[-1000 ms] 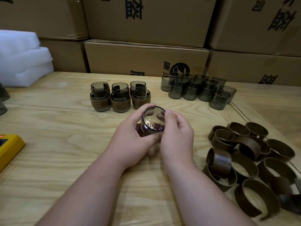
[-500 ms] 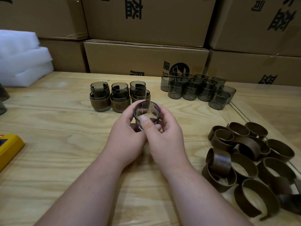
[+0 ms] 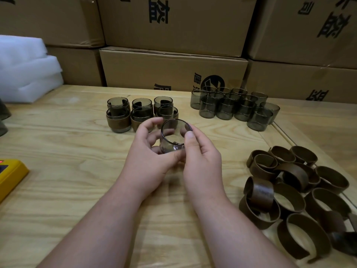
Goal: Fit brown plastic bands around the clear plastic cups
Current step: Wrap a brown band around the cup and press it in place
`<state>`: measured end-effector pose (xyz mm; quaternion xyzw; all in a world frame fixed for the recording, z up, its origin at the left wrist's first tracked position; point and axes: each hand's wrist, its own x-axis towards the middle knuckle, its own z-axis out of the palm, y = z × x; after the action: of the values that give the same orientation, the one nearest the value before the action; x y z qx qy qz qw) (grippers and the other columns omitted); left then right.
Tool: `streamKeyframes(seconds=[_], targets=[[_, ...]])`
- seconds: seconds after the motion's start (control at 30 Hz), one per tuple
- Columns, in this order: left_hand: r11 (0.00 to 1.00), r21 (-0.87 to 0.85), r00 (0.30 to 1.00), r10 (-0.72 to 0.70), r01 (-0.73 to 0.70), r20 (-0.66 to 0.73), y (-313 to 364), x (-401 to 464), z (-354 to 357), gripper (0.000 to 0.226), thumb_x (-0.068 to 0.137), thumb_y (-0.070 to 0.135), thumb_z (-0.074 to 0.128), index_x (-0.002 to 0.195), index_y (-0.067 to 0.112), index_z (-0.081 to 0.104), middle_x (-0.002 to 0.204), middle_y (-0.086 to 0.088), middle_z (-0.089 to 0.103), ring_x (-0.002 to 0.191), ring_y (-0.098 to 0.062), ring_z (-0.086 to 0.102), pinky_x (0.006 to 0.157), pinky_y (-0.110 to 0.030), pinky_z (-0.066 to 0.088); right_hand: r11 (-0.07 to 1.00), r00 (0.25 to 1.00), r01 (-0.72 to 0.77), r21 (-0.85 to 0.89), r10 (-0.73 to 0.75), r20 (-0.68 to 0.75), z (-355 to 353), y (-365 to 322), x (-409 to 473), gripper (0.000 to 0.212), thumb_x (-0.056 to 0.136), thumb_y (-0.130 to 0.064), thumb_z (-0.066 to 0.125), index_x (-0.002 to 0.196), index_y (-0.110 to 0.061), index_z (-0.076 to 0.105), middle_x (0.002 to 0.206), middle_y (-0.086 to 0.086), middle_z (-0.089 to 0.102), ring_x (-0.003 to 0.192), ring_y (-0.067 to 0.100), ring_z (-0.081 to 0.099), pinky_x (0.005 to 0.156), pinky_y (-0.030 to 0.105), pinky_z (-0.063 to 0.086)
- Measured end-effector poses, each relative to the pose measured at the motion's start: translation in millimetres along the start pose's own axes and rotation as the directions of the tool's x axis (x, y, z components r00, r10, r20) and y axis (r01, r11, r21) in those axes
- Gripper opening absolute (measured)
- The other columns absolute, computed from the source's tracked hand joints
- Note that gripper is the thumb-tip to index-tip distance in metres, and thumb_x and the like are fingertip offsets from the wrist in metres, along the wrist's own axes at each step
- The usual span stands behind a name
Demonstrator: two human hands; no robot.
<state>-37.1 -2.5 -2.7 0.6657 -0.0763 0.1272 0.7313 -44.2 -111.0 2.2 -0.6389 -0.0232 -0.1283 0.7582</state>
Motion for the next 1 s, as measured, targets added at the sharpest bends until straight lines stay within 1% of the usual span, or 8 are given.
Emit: streamKeyframes(seconds=[0.1, 0.2, 0.27, 0.4, 0.63, 0.73, 0.9, 1.0], targets=[[1.0, -0.02, 1.0, -0.002, 0.002, -0.005, 2, -1, -1, 0.075, 0.055, 0.017, 0.094, 0.118, 0.028, 0.053, 0.121, 0.0, 0.074, 0.087, -0.022, 0.078, 0.071, -0.03, 0.062, 0.994, 0.999, -0.031, 0.109, 0.034, -0.025, -2, -1, 0, 0.021, 0.089, -0.04, 0.056, 0.098, -0.044, 0.075, 0.107, -0.012, 0.078, 0.106, 0.022, 0.074, 0.094, 0.048, 0.06], [0.998, -0.06, 1.0, -0.008, 0.009, 0.023, 5, -3, -2, 0.078, 0.052, 0.029, 0.094, 0.12, 0.022, 0.057, 0.117, -0.004, 0.075, 0.09, -0.028, 0.078, 0.07, -0.034, 0.063, 0.977, 0.996, -0.079, 0.198, 0.083, -0.011, -4, -6, -1, 0.015, 0.087, -0.041, 0.058, 0.092, -0.041, 0.072, 0.099, -0.005, 0.078, 0.087, 0.016, 0.075, 0.063, 0.026, 0.058], [0.995, -0.103, 0.999, -0.003, 0.007, 0.045, 7, -4, -1, 0.066, 0.063, 0.023, 0.089, 0.122, 0.02, 0.059, 0.112, -0.004, 0.077, 0.088, -0.028, 0.078, 0.065, -0.033, 0.063, 0.963, 0.994, -0.107, 0.246, 0.106, 0.018, -4, -7, -2, 0.014, 0.089, -0.041, 0.057, 0.096, -0.034, 0.067, 0.096, -0.001, 0.078, 0.079, 0.016, 0.073, 0.054, 0.023, 0.053], [0.984, -0.18, 0.998, 0.025, -0.014, 0.058, 10, -5, 0, 0.047, 0.076, 0.016, 0.073, 0.121, 0.019, 0.062, 0.099, 0.008, 0.078, 0.071, -0.008, 0.075, 0.054, -0.017, 0.056, 0.959, 0.991, -0.13, 0.25, 0.12, 0.057, -2, -6, -4, 0.013, 0.103, -0.038, 0.05, 0.099, -0.031, 0.061, 0.095, 0.003, 0.076, 0.078, 0.02, 0.071, 0.057, 0.027, 0.055], [0.975, -0.222, 1.0, 0.004, 0.0, 0.019, 8, -3, -4, 0.052, 0.078, 0.026, 0.079, 0.121, 0.013, 0.054, 0.092, 0.001, 0.079, 0.064, -0.012, 0.074, 0.05, -0.021, 0.055, 0.964, 0.989, -0.137, 0.227, 0.119, 0.093, -6, -11, -1, 0.023, 0.111, -0.029, 0.041, 0.109, -0.014, 0.057, 0.079, -0.007, 0.075, 0.061, 0.013, 0.069, 0.056, 0.029, 0.056], [0.986, -0.165, 0.999, -0.03, 0.027, -0.019, 4, 1, -8, 0.052, 0.076, 0.047, 0.086, 0.113, 0.02, 0.061, 0.092, -0.006, 0.076, 0.059, -0.012, 0.066, 0.051, -0.022, 0.052, 0.96, 0.985, -0.158, 0.231, 0.136, 0.105, -7, -11, 0, 0.02, 0.108, -0.028, 0.045, 0.101, -0.014, 0.057, 0.074, -0.007, 0.074, 0.056, 0.011, 0.067, 0.051, 0.024, 0.052], [0.99, -0.138, 0.997, -0.05, 0.042, -0.054, 4, 3, -8, 0.071, 0.076, 0.076, 0.066, 0.122, 0.021, 0.07, 0.112, -0.019, 0.073, 0.064, -0.018, 0.05, 0.055, -0.026, 0.045, 0.965, 0.981, -0.191, 0.179, 0.183, 0.064, -5, -8, 1, 0.024, 0.105, -0.029, 0.053, 0.086, -0.021, 0.065, 0.075, -0.003, 0.072, 0.061, 0.015, 0.062, 0.051, 0.025, 0.049], [0.994, -0.107, 0.999, -0.034, 0.03, -0.035, 4, 2, -8, 0.076, 0.075, 0.089, 0.056, 0.117, 0.028, 0.074, 0.094, -0.019, 0.071, 0.059, -0.015, 0.045, 0.057, -0.028, 0.042, 0.969, 0.98, -0.196, 0.15, 0.19, 0.053, -3, -7, 1, 0.047, 0.106, -0.033, 0.052, 0.061, -0.032, 0.066, 0.062, -0.008, 0.064, 0.056, 0.013, 0.06, 0.054, 0.029, 0.048]])
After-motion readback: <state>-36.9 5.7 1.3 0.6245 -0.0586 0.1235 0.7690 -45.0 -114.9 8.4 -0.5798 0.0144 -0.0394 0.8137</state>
